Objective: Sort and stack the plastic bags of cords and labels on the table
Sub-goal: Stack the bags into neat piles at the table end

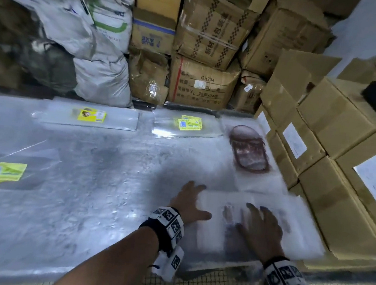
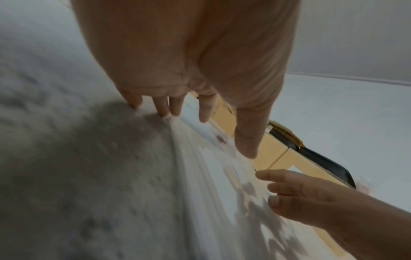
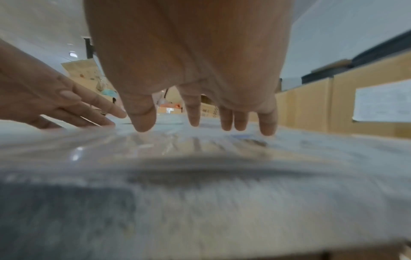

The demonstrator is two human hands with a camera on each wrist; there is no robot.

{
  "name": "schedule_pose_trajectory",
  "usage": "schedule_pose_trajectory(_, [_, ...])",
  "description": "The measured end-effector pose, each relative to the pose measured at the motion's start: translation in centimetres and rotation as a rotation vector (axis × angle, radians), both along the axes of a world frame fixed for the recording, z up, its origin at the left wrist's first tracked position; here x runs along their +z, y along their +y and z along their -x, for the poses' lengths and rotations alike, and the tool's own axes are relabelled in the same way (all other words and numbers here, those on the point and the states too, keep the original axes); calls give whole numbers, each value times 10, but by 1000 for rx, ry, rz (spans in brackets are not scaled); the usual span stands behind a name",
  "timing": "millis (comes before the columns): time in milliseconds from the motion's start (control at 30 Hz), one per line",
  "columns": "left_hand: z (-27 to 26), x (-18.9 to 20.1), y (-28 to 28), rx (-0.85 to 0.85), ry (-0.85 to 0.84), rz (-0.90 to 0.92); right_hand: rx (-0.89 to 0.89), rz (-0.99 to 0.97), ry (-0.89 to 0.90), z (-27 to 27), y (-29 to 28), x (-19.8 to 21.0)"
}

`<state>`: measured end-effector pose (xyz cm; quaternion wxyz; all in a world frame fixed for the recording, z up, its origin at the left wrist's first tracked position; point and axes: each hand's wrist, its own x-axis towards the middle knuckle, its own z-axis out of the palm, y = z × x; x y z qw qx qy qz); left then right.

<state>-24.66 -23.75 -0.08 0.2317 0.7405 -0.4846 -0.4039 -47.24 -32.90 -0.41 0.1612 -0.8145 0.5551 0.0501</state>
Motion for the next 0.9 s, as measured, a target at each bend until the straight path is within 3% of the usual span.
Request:
schedule_pose_trajectory(67, [-21,6,15,103,131,74,39,67,-142,-24,11,17])
schedule_pose_trajectory(167, [-64,7,53,241,168,69,177,108,-340,-81,32,24])
schedule_pose_trajectory(367, [-177,8,167,561,23,55,472,-90,-459,-244,107,14])
schedule_pose_trajectory(467, [-232,7,229,786,-112,41,643,-210,-411,-316,149,12])
schedule_pose_trajectory(600, [-291,7,299,987,-397,-186,751,-237,-339,-399,192,7])
schedule_pose_trajectory(667, [-307,4,322,995,-386,-246,784,-208,-312,-433,207,6])
schedule_pose_trajectory(767, [-319,-6,344,873,-337,-290,821,-146,-243,-479,227,4])
schedule_pose_trajectory(900, [-336,-9,357,786,-334,-312,817,-108,-113,-512,242,-1])
